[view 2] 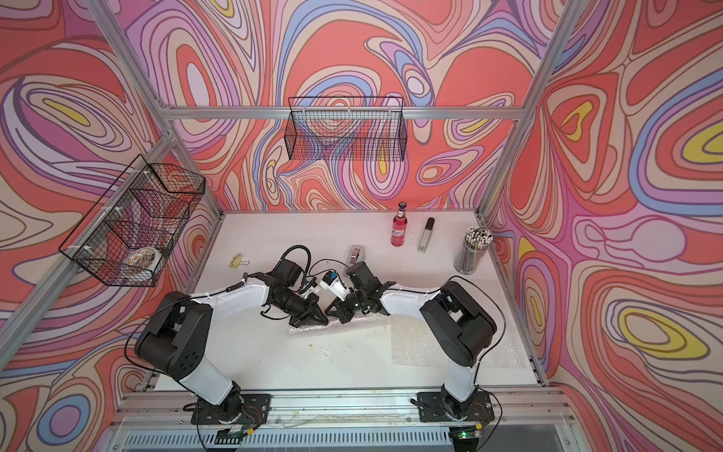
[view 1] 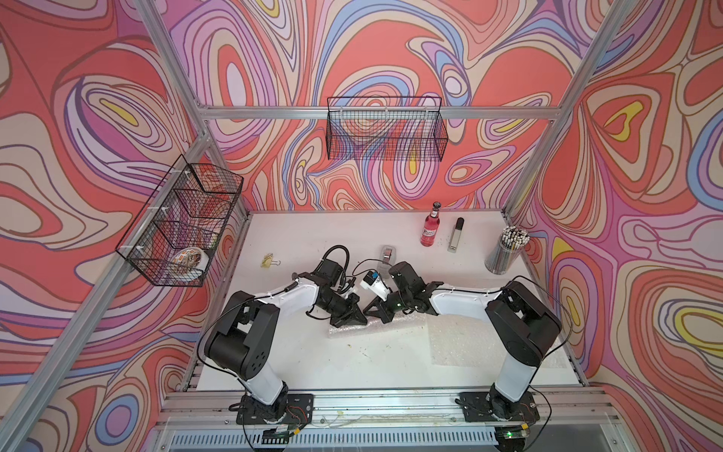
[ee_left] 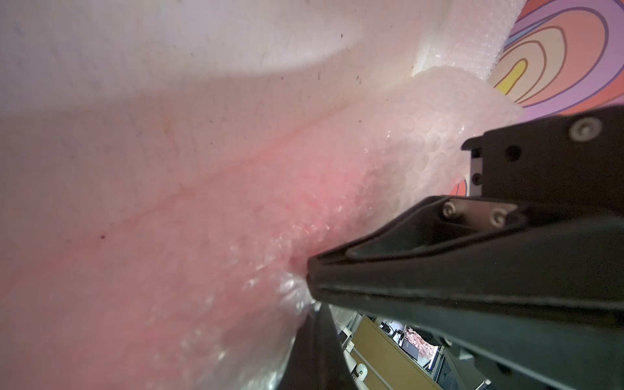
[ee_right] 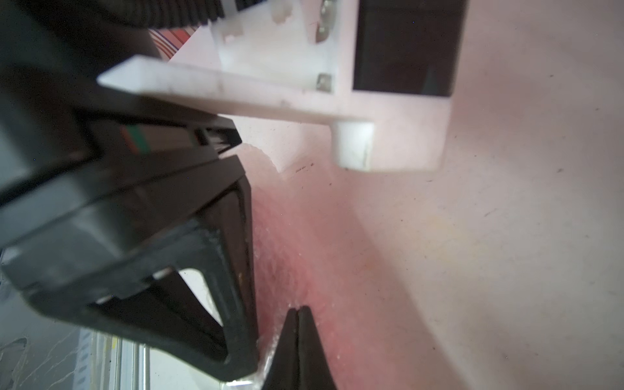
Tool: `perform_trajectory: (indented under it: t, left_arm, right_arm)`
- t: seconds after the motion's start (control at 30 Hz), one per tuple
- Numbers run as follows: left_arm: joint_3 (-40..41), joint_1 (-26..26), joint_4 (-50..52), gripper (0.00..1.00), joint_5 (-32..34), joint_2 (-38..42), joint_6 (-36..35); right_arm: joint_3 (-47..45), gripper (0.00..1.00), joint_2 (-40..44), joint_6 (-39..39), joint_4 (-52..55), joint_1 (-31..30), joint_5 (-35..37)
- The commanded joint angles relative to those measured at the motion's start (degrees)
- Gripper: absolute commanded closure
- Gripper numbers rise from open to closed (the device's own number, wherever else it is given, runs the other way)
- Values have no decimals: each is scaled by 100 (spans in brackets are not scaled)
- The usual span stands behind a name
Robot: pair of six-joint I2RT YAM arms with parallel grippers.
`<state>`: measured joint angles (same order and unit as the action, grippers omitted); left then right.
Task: Wrap wine bottles in bubble wrap
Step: Stick the tape on the bubble wrap.
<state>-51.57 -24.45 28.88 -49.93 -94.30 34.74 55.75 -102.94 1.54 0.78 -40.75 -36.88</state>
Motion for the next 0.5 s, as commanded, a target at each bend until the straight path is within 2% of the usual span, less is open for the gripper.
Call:
perform_trajectory:
  t: [0.0,0.33,0.47]
  left_arm:
    - [183,-24,110,100,660,-254,46]
    - [33,-41,289,100,672,-150,76]
    - [-4,-60,258,94,626,-159,132]
  right_arm:
    - [42,97,-167,185,340,-25,73]
    - [209,98,-166,790,1179,-160,455]
    - [260,97,-226,896,1232,-218,651]
